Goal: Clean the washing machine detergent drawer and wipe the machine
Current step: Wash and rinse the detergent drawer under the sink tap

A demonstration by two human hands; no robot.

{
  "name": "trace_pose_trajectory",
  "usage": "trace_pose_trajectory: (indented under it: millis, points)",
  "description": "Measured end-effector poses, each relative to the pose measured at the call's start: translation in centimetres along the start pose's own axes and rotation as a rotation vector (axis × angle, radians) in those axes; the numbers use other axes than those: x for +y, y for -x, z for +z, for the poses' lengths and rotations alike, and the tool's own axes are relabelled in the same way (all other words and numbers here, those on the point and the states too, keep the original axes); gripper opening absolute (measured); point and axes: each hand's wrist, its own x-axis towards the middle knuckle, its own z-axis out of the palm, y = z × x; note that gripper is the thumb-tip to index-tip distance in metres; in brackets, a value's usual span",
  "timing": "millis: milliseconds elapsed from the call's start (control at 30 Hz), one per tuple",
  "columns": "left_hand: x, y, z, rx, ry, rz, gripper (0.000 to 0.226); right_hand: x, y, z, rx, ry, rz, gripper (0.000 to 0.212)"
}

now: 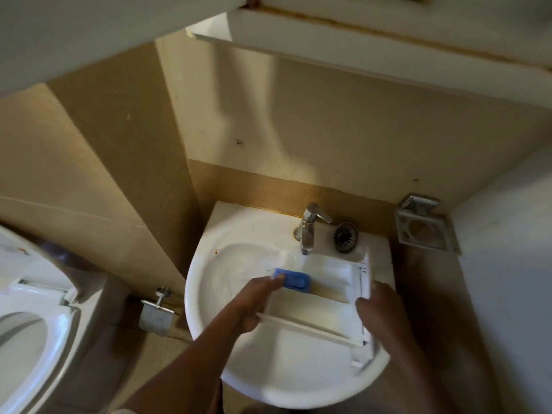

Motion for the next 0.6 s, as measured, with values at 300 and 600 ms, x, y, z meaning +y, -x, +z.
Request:
trace_pose_trajectory:
  millis: [300, 600]
  points:
    - [0.6, 0.7, 0.0, 0.112, -0.052, -0.017, 0.021, 0.7, -0.6, 1.2, -0.048, -0.098, 0.001, 0.011]
    - [5.6, 3.5, 0.8, 0.347, -0.428, 0.110, 0.046, 2.8, -0.3, 4.1, -0.356, -0.459, 0.105, 0.026]
